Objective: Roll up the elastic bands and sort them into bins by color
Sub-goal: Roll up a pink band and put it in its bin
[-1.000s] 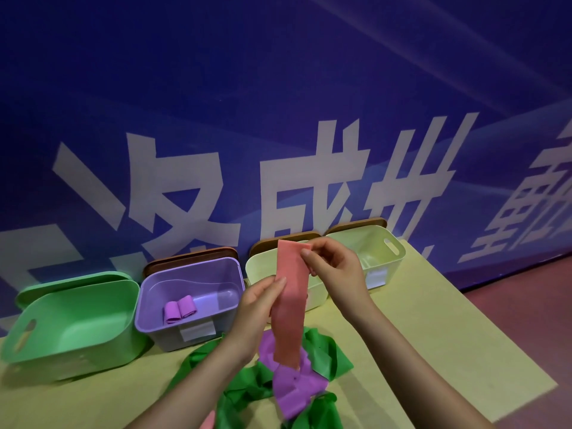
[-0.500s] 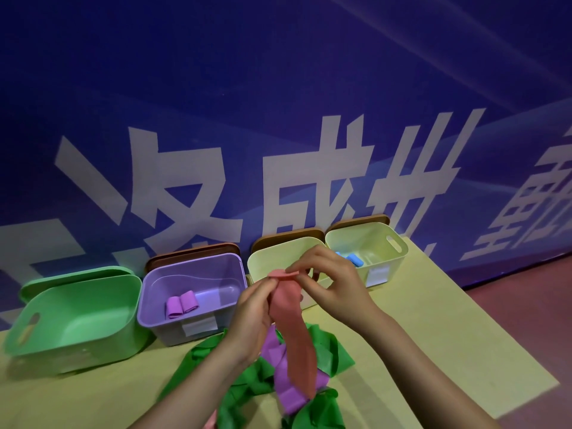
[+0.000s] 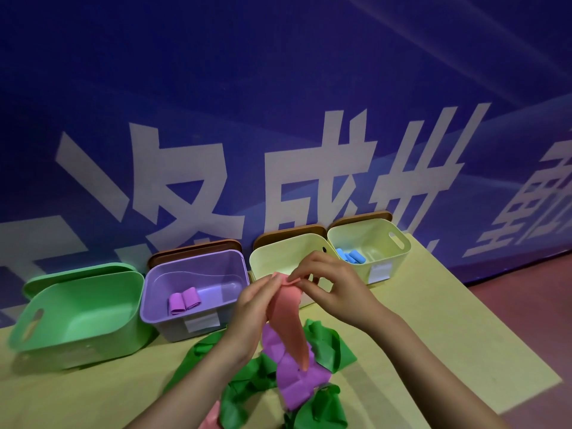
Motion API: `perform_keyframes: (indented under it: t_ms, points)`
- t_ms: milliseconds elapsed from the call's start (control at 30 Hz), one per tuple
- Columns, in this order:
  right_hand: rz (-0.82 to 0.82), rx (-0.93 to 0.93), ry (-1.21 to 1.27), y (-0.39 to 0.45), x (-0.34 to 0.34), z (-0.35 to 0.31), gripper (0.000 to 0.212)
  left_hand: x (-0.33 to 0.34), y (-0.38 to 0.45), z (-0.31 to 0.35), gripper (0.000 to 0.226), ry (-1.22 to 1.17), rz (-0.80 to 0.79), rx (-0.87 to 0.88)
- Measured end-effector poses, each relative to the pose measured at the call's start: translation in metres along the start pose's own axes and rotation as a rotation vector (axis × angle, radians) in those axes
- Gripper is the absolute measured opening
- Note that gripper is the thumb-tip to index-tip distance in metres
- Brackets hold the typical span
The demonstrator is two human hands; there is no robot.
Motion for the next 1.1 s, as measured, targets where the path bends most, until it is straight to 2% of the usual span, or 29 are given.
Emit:
perform_keyframes:
  t_ms: [100,167,233,333,400,633,767,867,967,1100]
  points:
    - [0.029,0.115,0.086,-0.002,-0.002,0.008,0.018,0.002,0.0,0.001,0.024,0.041,-0.011,0.044]
    - [0.119,0.337,0.237,-0.005,-0.005,0.021,0.023,0.003,-0.001,0.005,0.021,0.101,-0.01,0.091]
    - [0.14,0.518,0.313,-0.011,0.0,0.034,0.021,0.005,-0.003,0.01,0.022,0.161,-0.02,0.153]
    - [0.068,0.611,0.342,-0.016,0.014,0.039,0.01,0.008,-0.006,0.018,0.022,0.209,-0.035,0.23]
    - [0.099,0.624,0.381,-0.016,0.012,0.04,0.009,0.01,-0.008,0.02,0.023,0.232,-0.037,0.259]
    - [0.156,0.55,0.367,-0.007,0.006,0.029,0.017,0.003,-0.005,0.012,0.023,0.253,0.003,0.206]
    - [0.124,0.505,0.373,-0.005,0.007,0.023,0.007,0.001,-0.004,0.018,0.024,0.214,0.043,0.207]
    - [0.128,0.473,0.351,-0.005,0.007,0.022,0.012,-0.001,-0.003,0.016,0.021,0.187,0.061,0.159]
    - [0.19,0.344,0.204,-0.001,-0.003,0.018,0.019,-0.004,0.002,0.007,0.021,0.116,0.092,0.061]
    - [0.185,0.134,0.044,0.001,-0.006,0.004,0.02,-0.005,0.004,-0.001,0.025,0.034,0.097,-0.016]
Point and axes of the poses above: each hand's wrist, its own y-axis towards the middle knuckle, its own x-axis out of the palm, z = x × y, the point moved 10 cm from there along y, towards the middle knuckle, and after that the axes turned 13 degrees about z, right-handed, at the moved point
